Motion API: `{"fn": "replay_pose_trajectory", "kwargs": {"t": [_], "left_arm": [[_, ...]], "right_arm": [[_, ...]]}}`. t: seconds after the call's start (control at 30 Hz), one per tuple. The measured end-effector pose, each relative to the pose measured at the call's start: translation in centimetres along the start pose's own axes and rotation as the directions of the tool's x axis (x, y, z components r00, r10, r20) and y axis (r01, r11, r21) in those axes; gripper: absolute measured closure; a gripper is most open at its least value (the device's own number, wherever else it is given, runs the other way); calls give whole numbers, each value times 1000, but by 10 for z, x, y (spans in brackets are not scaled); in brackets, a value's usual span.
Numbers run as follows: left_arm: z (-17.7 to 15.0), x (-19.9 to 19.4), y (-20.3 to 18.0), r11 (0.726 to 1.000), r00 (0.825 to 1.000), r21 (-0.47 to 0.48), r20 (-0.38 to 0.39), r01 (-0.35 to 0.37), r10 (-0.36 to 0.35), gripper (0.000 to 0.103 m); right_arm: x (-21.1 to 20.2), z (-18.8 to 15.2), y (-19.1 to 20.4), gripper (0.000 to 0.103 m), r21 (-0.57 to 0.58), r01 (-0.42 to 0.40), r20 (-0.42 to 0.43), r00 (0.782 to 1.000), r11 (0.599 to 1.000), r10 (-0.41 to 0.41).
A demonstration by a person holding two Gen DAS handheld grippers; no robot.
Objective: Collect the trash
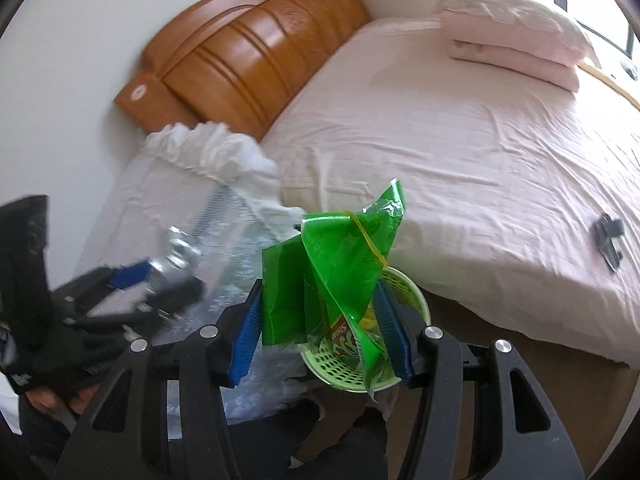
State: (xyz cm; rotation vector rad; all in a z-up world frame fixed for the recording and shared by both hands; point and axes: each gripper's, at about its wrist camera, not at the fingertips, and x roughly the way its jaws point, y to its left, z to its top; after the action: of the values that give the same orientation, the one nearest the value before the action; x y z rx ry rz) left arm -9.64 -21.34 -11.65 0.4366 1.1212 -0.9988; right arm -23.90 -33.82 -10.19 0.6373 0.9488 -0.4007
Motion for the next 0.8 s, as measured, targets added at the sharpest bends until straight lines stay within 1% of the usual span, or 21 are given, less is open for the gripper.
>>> {"fn": "replay_pose_trajectory", "kwargs": {"t": [0.03,0.07,0.1,0.2,0.3,0.37,0.43,0.47,0.5,0.53,0.57,0.63,0.67,0.73,0.8], "left_arm": [[-1,7,-6,1000,1000,11,-13,-2,2,33],[-1,10,-12,1000,1000,21,-20,-4,4,29],[-2,12,-17,1000,1000,30,-19,-3,4,21],[0,8,-22,999,1000,32,10,-12,11,12],[3,2,-20,1000,999,17,28,-25,24,8],[3,-2,-16,998,997,0,36,-66,66,8],[1,-6,-11,993,993,-10,38,-115,116,8],[-1,-10,-6,990,989,-15,41,-141,141,8],[-3,-13,-1,986,985,-23,46,-163,164,8],[-5,-17,5,983,982,-33,50,-183,184,8],[-6,-20,10,979,978,-45,51,-199,201,8],[-10,-25,22,972,973,-76,51,-220,225,8],[-11,-29,28,970,971,-91,53,-226,231,8],[-14,-35,39,965,969,-120,55,-234,242,8],[-16,-40,49,960,966,-136,50,-244,252,8]], "right_arm": [[0,-1,-4,48,5,3,1,1000,1000,-3],[-1,-2,-10,48,12,3,3,1000,1000,-4],[-1,-2,-14,48,15,1,3,1000,1000,-1],[2,-4,-23,48,19,-5,-7,1000,1000,5],[6,-3,-22,48,9,-12,-13,1000,1000,12],[12,-2,-21,48,-9,-5,-25,1000,1000,5],[23,-4,-16,48,-42,22,-46,999,999,-24],[31,-5,-12,46,-56,25,-59,998,998,-28],[41,-8,-8,43,-66,17,-80,997,998,-22],[48,-10,-5,32,-68,6,-95,995,998,-13],[58,-12,-1,14,-68,-1,-110,994,998,-6],[74,-17,6,2,-64,24,-134,990,998,-33],[83,-20,8,2,-63,34,-153,987,997,-43],[108,-26,14,2,-65,44,-230,972,997,-58],[123,-30,18,2,-63,64,-272,959,996,-79]]}}
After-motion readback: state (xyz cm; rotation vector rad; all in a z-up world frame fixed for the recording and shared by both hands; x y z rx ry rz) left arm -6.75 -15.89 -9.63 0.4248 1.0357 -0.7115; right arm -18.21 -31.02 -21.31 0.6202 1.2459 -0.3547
